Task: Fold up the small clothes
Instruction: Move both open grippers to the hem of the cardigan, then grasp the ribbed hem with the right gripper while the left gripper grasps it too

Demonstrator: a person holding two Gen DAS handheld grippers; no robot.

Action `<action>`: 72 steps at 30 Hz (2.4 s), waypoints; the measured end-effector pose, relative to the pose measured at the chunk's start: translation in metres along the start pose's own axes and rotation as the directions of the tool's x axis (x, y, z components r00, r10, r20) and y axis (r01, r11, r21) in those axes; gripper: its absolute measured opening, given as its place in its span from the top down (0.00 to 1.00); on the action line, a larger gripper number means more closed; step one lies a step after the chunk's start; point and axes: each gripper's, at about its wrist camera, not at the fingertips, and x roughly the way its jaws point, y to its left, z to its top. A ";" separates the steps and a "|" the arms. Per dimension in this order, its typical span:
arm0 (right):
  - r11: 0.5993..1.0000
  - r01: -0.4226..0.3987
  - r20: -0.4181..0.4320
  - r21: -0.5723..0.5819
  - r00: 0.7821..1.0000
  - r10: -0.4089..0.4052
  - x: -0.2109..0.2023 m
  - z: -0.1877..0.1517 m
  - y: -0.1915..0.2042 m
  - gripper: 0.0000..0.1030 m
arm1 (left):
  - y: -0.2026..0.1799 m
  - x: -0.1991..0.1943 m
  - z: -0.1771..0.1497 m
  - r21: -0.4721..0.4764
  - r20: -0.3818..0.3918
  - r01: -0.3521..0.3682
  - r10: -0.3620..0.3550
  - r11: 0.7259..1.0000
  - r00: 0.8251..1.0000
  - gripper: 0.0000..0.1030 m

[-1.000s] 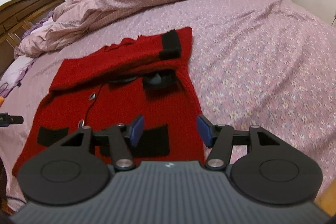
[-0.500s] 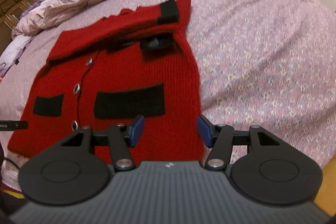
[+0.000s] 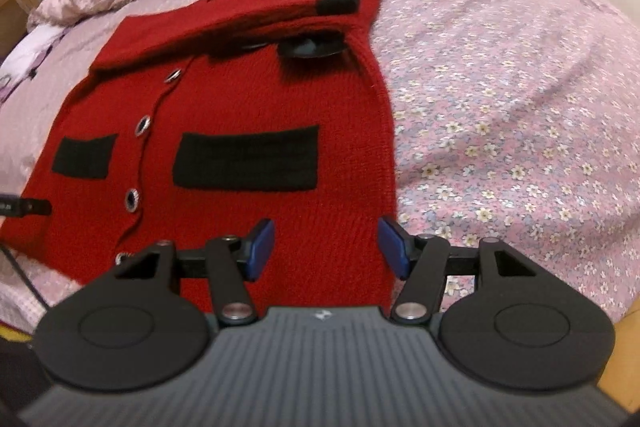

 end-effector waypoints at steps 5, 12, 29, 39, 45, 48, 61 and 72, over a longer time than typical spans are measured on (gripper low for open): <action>0.990 -0.140 -0.068 0.030 0.988 0.142 0.008 -0.004 0.003 0.42 | -0.001 -0.003 -0.005 0.043 0.011 0.077 -0.078 0.996 0.997 0.14; 0.986 -0.158 -0.078 0.044 0.984 0.161 0.012 -0.005 0.005 0.42 | -0.005 -0.005 -0.013 0.104 -0.002 0.130 -0.131 0.986 0.991 0.15; 0.985 -0.153 -0.066 0.076 0.985 0.158 0.019 -0.005 -0.004 0.73 | -0.001 0.014 -0.001 0.068 -0.019 0.175 -0.175 0.982 0.984 0.48; 0.980 -0.157 -0.069 0.118 0.984 0.166 0.018 -0.007 -0.020 0.87 | 0.004 0.027 0.001 0.083 -0.044 0.211 -0.208 0.974 0.977 0.55; 0.981 -0.165 -0.046 0.104 0.984 0.171 0.017 -0.008 -0.018 0.88 | 0.007 0.025 -0.002 0.086 -0.038 0.219 -0.217 0.972 0.976 0.55; 0.981 -0.168 -0.016 0.098 0.985 0.171 0.013 -0.011 -0.017 0.91 | 0.006 0.024 -0.003 0.087 -0.030 0.212 -0.210 0.973 0.977 0.67; 0.939 -0.288 0.134 0.186 0.955 0.266 -0.014 0.005 -0.037 0.92 | 0.014 0.011 0.002 -0.007 -0.008 0.180 -0.180 0.984 0.984 0.80; 0.912 -0.342 0.238 0.225 0.927 0.289 -0.029 0.017 -0.039 0.92 | 0.016 -0.033 0.015 -0.048 0.110 0.258 -0.252 0.965 0.962 0.85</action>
